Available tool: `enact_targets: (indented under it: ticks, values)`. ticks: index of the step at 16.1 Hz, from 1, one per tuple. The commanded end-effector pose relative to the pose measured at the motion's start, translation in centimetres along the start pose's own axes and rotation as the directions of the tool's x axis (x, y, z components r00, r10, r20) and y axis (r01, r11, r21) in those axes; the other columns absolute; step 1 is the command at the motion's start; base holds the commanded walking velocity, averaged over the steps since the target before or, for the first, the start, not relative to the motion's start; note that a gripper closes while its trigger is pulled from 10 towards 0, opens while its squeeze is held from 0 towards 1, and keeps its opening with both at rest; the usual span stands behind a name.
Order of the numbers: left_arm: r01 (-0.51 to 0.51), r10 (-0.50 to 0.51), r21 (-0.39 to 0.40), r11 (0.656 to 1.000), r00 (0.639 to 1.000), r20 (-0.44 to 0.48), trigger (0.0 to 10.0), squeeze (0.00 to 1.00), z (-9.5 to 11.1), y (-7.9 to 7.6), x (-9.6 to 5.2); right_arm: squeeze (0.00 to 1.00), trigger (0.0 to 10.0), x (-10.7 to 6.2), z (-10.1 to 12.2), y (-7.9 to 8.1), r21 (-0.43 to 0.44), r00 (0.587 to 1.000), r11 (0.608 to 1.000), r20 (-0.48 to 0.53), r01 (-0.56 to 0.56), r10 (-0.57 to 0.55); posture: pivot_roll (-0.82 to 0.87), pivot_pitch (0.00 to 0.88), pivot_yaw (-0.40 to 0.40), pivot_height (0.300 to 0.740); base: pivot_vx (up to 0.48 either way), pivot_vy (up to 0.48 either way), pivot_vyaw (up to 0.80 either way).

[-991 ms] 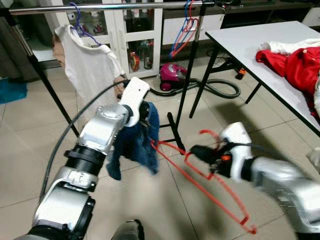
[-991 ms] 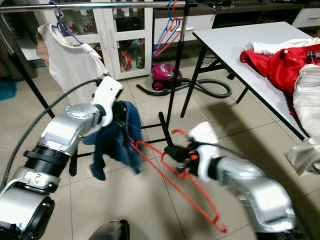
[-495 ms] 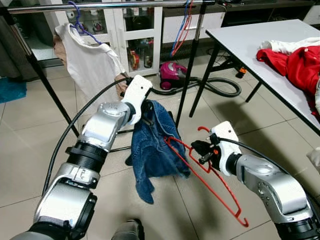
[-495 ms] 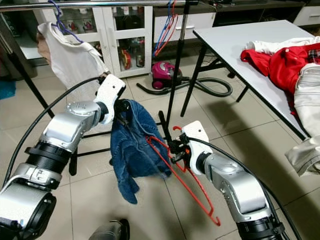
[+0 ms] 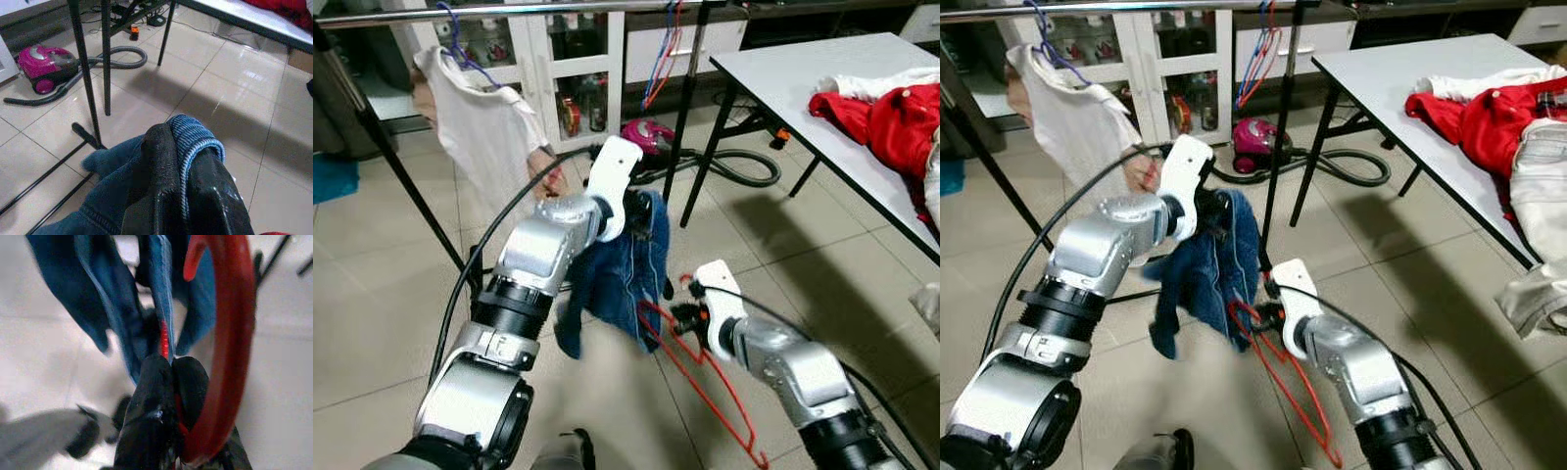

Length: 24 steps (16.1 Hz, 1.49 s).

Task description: Hang hanger

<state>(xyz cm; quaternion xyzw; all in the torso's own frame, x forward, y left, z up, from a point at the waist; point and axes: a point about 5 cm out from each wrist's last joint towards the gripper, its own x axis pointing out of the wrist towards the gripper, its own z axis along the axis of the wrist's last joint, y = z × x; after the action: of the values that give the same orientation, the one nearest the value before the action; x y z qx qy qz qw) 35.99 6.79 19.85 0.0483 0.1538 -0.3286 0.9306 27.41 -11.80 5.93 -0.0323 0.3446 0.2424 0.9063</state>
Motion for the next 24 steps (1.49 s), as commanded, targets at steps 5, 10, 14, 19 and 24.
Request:
enact_targets:
  ticks: [5,10,14,19,24]
  values:
    - [-0.106,0.103,0.027,0.994,0.99,0.097,10.0,0.0,3.0,1.9,-3.2,0.0,10.0,0.0,-2.9,-3.8,0.254,0.976,0.943,-0.045,0.217,-0.213,0.15,0.087,-0.027,0.74,0.0,0.0,0.0]
    - [-0.174,0.17,0.083,0.981,0.984,0.051,10.0,0.0,0.7,2.5,-4.6,0.0,10.0,-2.1,-2.9,-8.5,0.611,0.916,0.731,0.026,0.302,-0.4,0.15,0.052,-0.045,0.74,0.0,0.0,0.0]
    - [-0.21,0.207,0.146,0.967,0.978,0.04,10.0,0.0,-0.6,2.4,-4.8,0.0,10.0,-3.4,-0.7,-9.7,0.7,0.891,0.681,0.147,0.213,-0.429,0.14,0.021,-0.053,0.74,0.0,0.0,0.0]
    - [-0.103,0.102,0.25,0.963,0.995,0.016,10.0,0.0,-5.6,-1.2,-4.0,0.0,10.0,-4.3,6.9,-10.0,0.855,0.782,0.501,0.404,-0.137,-0.476,0.1,0.0,-0.039,0.74,0.0,0.0,0.0]
    - [-0.041,0.004,0.233,0.972,0.988,0.157,10.0,0.0,-5.9,-5.2,-2.7,0.0,10.0,-5.0,14.0,-10.5,0.806,0.626,0.383,0.592,-0.452,-0.508,0.08,0.0,-0.05,0.74,0.0,0.0,0.0]
